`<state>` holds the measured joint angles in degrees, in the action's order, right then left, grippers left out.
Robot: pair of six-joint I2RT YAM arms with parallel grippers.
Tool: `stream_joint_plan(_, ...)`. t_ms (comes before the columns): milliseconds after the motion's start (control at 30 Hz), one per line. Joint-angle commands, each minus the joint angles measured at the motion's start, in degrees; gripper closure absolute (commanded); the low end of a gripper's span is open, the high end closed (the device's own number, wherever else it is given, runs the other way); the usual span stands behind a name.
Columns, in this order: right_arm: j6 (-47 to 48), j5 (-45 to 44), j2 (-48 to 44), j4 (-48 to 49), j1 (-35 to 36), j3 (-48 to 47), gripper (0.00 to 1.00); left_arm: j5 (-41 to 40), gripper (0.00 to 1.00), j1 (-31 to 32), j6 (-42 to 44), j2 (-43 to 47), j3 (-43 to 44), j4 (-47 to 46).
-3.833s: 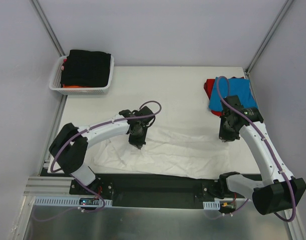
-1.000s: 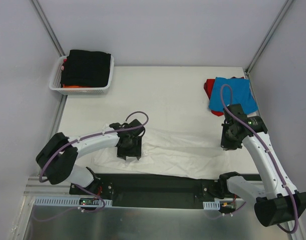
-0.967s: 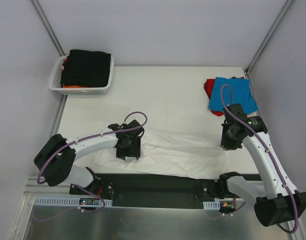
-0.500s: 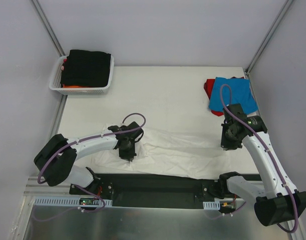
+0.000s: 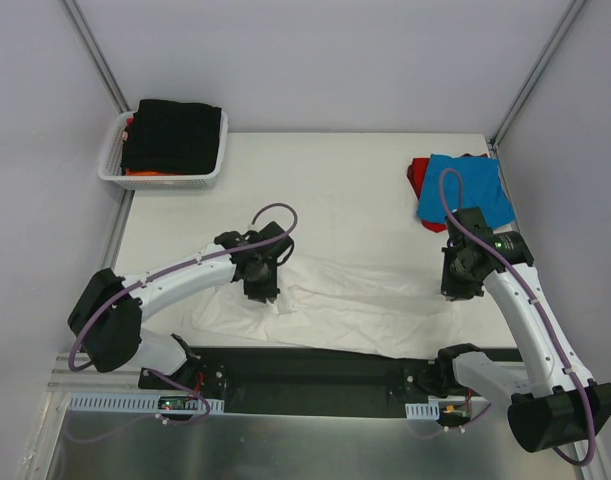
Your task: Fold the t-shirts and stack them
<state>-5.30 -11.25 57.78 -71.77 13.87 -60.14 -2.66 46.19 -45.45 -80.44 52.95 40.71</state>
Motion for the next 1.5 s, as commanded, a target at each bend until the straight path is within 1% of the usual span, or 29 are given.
stream_joint_plan(0,0.47,0.70,-1.09,-0.92,0.19,-1.12,0.99,-2.28,0.79,0.48,4.75,2.66,6.98,10.16)
stream_joint_plan(133,-0.85,2.45,-2.75,-2.93,0.19,-1.91,0.99,1.16,0.79,0.48,7.04,3.63,7.78,13.43)
stream_joint_plan(267,-1.99,2.81,-4.43,-4.87,0.19,-3.32,0.99,1.95,0.78,0.48,7.57,5.21,7.43,15.10)
stream_joint_plan(367,-2.08,2.81,-4.78,-4.61,0.19,-2.18,0.99,2.57,0.78,0.56,6.00,4.86,5.95,14.58)
stream_joint_plan(400,-2.08,2.89,-4.78,-4.44,0.11,-1.91,0.99,2.57,0.78,0.56,5.38,4.86,3.50,13.62)
stream_joint_plan(433,-2.26,3.16,-4.78,-4.00,0.19,-1.39,0.99,3.96,0.75,0.56,4.42,4.86,1.91,11.08)
stream_joint_plan(467,-2.26,3.16,-4.78,-3.82,0.19,-1.30,0.99,4.06,0.61,0.56,3.88,4.68,0.50,9.84)
stream_joint_plan(533,-2.35,3.33,-4.61,-3.64,0.11,-1.21,0.99,4.24,0.48,0.56,3.27,4.59,-3.19,6.94)
stream_joint_plan(600,-2.17,3.16,-4.43,-3.64,0.19,-1.12,0.99,3.27,0.30,0.56,3.52,4.16,-4.95,3.51)
stream_joint_plan(633,-2.08,2.81,-4.34,-3.64,0.19,-1.12,0.99,3.01,0.29,0.56,3.79,4.07,-5.40,2.20)
stream_joint_plan(667,-1.73,2.72,-4.08,-3.64,0.19,-1.12,0.99,3.01,0.30,0.56,4.05,4.33,-5.83,-0.69)
stream_joint_plan(700,-1.64,2.55,-4.08,-3.82,0.19,-1.12,0.99,1.27,0.42,0.56,4.32,4.51,-6.97,-2.20)
stream_joint_plan(733,-1.56,2.46,-3.99,-3.82,0.19,-1.12,0.99,0.73,0.46,0.56,4.58,4.33,-7.50,-3.26)
stream_joint_plan(767,-1.38,2.37,-3.82,-3.91,0.19,-1.21,0.99,-0.15,0.49,0.65,4.67,4.16,-8.38,-5.88)
stream_joint_plan(833,-1.29,2.28,-3.55,-4.08,0.19,-1.21,0.99,-0.24,0.48,0.65,5.20,2.93,-8.65,-8.53)
stream_joint_plan(900,-1.20,2.28,-3.11,-3.82,0.19,-1.30,0.99,-1.30,0.40,1.26,5.46,2.57,-9.61,-13.27)
stream_joint_plan(1000,-0.68,2.02,-2.15,-3.99,0.11,-2.34,0.99,-3.57,0.39,2.58,4.94,1.70,-9.97,-16.17)
stream_joint_plan(1233,-0.32,1.22,-1.35,-4.61,0.19,-3.67,0.99,-7.89,0.38,6.45,0.37,3.80,-13.39,-16.45)
stream_joint_plan(1367,-0.24,1.66,-1.35,-4.17,0.11,-2.97,0.99,-7.37,0.38,6.54,-1.65,1.00,-14.54,-16.45)
stream_joint_plan(1433,0.03,1.67,-1.09,-4.08,0.11,-2.97,0.99,-6.75,0.41,6.54,-2.18,-1.19,-14.19,-16.45)
stream_joint_plan(1467,0.11,1.75,-1.09,-4.00,0.19,-3.23,0.99,-6.23,0.45,6.54,-2.45,-1.81,-13.58,-16.45)
